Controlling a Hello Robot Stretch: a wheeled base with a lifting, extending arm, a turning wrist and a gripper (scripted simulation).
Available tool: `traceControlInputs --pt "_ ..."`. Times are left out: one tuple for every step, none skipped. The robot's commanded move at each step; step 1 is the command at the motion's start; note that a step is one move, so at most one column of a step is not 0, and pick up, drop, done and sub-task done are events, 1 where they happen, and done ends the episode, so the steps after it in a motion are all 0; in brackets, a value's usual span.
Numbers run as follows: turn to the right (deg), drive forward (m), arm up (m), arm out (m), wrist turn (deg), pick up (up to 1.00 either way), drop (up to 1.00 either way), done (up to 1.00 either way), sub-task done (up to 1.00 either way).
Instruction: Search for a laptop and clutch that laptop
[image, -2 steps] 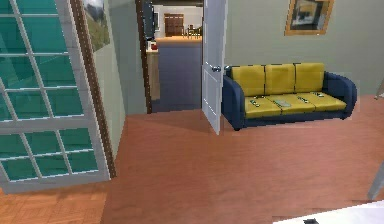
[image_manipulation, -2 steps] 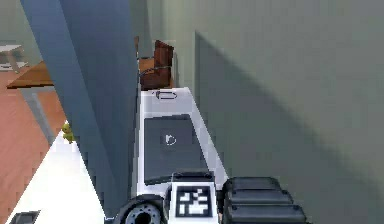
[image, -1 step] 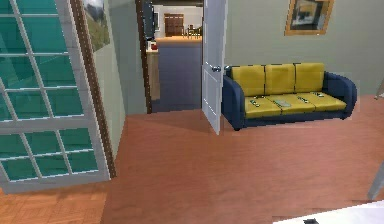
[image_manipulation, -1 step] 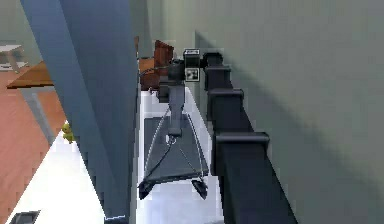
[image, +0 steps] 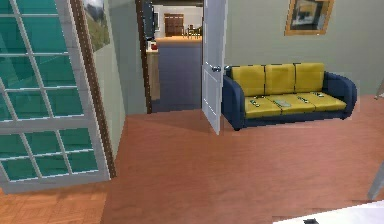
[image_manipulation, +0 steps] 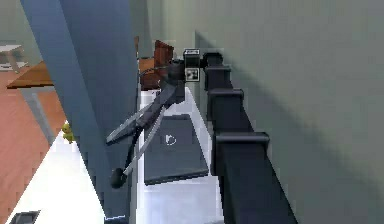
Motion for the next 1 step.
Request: traceControlInputs --pt "0.0 0.0 0.0 0.0 45.0 0.0 0.0 0.0 0.0"
